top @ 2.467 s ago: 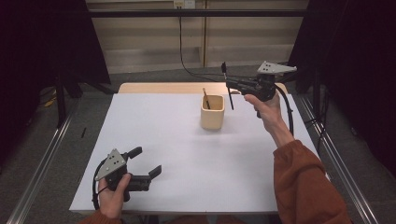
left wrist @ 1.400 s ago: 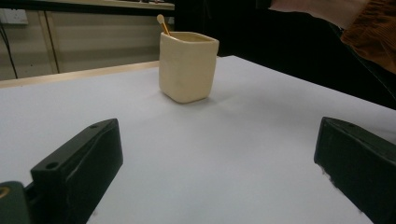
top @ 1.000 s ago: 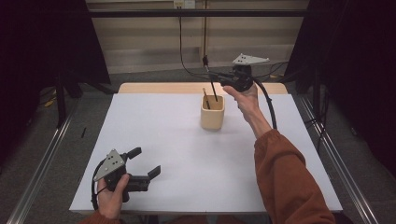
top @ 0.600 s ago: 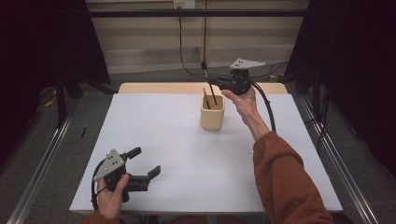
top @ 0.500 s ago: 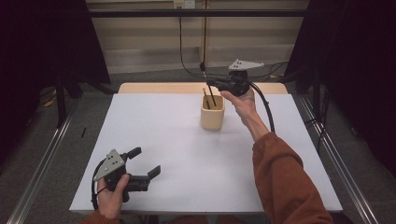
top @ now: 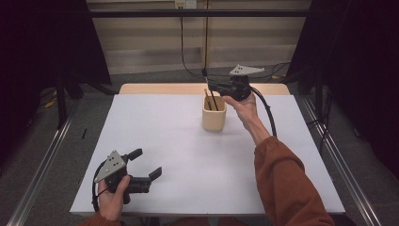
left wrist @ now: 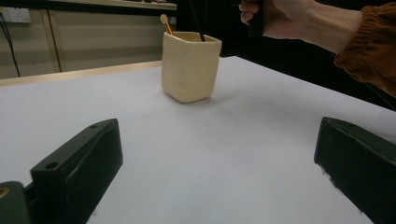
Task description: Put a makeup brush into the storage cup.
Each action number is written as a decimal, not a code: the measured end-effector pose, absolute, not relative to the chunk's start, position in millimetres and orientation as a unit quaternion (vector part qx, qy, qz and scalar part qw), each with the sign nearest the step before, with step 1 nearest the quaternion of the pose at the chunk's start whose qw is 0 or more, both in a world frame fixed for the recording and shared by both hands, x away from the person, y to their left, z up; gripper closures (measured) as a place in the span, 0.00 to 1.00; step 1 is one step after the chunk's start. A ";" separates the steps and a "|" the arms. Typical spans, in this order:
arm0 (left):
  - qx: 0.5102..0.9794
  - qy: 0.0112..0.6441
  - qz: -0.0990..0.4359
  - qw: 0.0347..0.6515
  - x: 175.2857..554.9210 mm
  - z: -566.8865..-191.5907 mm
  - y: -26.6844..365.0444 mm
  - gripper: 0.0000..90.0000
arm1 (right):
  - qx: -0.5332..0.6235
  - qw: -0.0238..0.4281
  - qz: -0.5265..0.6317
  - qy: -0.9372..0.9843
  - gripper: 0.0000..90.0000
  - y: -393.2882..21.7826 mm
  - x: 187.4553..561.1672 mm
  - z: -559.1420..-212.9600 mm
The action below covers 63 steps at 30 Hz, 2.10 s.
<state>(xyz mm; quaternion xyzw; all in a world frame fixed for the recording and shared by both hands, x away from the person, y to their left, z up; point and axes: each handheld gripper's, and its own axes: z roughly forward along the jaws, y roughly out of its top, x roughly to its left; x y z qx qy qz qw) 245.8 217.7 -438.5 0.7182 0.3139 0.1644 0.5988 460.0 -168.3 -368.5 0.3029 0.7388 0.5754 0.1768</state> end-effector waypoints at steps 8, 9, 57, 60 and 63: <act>0.718 0.315 0.164 0.598 245.8 -438.7 217.5 0.01 | 0.311 0.168 0.573 0.739 0.95 -167.4 458.9 -380.1; 0.718 0.313 0.165 0.599 245.7 -438.6 217.5 0.01 | 0.309 0.169 0.572 0.741 0.95 -166.2 458.4 -380.5; 0.712 0.318 0.165 0.604 248.2 -437.9 218.5 0.01 | 0.327 0.157 0.563 0.742 0.52 -183.7 449.5 -403.8; 0.715 0.315 0.166 0.602 249.3 -437.8 218.4 0.01 | 0.323 0.160 0.565 0.742 0.44 -182.7 447.5 -401.6; 0.715 0.315 0.164 0.602 250.0 -438.1 217.2 0.01 | 0.323 0.164 0.567 0.740 0.35 -182.3 446.4 -399.6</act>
